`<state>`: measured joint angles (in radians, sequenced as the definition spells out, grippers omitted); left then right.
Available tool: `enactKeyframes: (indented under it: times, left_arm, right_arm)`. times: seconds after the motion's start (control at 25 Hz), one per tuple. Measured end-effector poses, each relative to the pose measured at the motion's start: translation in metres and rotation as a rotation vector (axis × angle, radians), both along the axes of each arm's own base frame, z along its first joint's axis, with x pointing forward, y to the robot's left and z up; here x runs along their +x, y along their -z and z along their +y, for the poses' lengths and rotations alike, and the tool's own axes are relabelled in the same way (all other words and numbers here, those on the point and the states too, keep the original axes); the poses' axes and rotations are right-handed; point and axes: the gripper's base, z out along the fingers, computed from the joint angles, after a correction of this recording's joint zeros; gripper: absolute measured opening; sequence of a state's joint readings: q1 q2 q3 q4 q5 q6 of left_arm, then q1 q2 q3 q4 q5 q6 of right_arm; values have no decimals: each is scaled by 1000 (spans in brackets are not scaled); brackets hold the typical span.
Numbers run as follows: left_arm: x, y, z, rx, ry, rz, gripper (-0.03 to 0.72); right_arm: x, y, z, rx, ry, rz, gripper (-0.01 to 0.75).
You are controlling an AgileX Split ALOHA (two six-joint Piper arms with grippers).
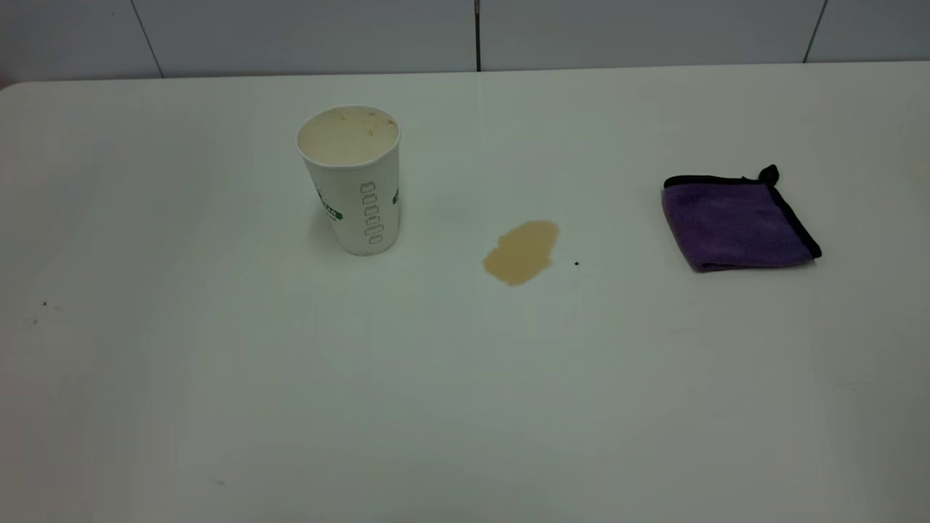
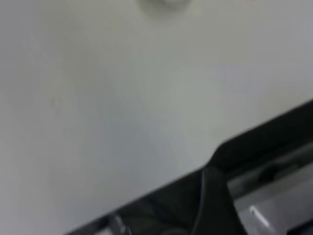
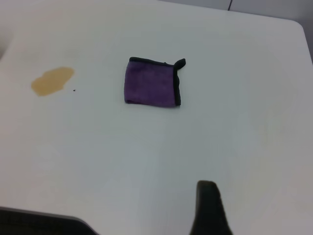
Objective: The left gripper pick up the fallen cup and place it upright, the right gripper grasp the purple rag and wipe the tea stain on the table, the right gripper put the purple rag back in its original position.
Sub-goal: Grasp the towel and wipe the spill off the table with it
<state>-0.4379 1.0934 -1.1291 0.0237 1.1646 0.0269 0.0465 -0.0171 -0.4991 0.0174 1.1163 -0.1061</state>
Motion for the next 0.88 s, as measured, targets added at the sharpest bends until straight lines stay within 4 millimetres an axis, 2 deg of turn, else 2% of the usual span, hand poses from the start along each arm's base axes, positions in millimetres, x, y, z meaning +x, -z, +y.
enactKeyframes:
  times: [0.08, 0.2, 0.36, 0.6, 0.88]
  left_arm:
    - [-14, 37, 7, 50, -3, 110, 530]
    - [-35, 79, 16, 109, -5, 234, 530]
    - [-58, 113, 27, 148, -13, 326, 530]
    - [-79, 131, 37, 132, -20, 302, 530]
    - [-94, 123, 43, 54, -29, 171, 530]
  right_arm:
    - [0, 0, 0, 0, 0, 0, 552]
    - [0, 0, 0, 0, 0, 0, 552]
    - [0, 0, 0, 0, 0, 0, 552]
    - [0, 0, 0, 0, 0, 0, 552]
    - [0, 0, 0, 0, 0, 0, 552]
